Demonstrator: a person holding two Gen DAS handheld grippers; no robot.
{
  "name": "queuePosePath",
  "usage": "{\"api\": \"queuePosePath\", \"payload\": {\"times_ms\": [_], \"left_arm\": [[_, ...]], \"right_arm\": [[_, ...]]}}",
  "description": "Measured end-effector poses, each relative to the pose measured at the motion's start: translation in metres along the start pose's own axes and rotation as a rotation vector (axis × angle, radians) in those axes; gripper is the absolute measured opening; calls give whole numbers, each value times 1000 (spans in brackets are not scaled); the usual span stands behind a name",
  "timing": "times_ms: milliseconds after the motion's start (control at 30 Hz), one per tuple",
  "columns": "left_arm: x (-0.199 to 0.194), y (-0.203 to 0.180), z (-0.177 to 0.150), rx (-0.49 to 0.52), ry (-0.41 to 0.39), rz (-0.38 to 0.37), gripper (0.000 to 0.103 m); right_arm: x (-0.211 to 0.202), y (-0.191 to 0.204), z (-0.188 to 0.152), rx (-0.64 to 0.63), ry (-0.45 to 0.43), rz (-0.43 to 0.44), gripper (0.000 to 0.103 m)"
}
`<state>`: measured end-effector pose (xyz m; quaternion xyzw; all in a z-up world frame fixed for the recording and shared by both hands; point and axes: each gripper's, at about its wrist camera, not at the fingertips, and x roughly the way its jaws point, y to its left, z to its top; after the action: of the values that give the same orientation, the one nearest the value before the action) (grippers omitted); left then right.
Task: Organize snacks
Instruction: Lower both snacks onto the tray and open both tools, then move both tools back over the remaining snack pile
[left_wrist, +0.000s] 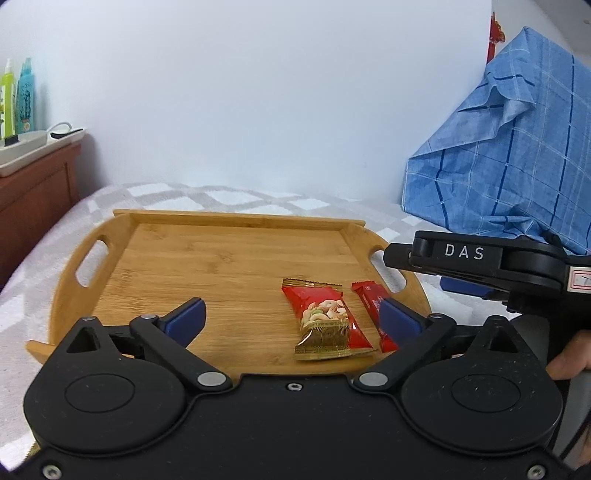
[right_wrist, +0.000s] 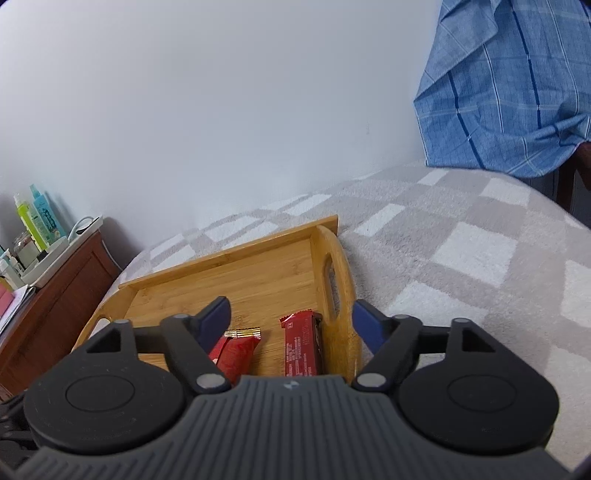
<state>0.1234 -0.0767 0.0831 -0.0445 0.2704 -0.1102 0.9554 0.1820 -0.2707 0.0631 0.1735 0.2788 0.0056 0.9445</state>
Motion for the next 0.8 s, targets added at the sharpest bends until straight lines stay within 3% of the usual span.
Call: {"api": "queuePosePath", "payload": {"times_ms": [333,800], "left_arm": [[-33,8,-11,0,-23,6,103],[-49,22,-41,-6,19,29,103]], "right_arm": [[-21,-1,-18,12,-6,20,91],[-42,5,-42,-51,-16,-15,91]]}}
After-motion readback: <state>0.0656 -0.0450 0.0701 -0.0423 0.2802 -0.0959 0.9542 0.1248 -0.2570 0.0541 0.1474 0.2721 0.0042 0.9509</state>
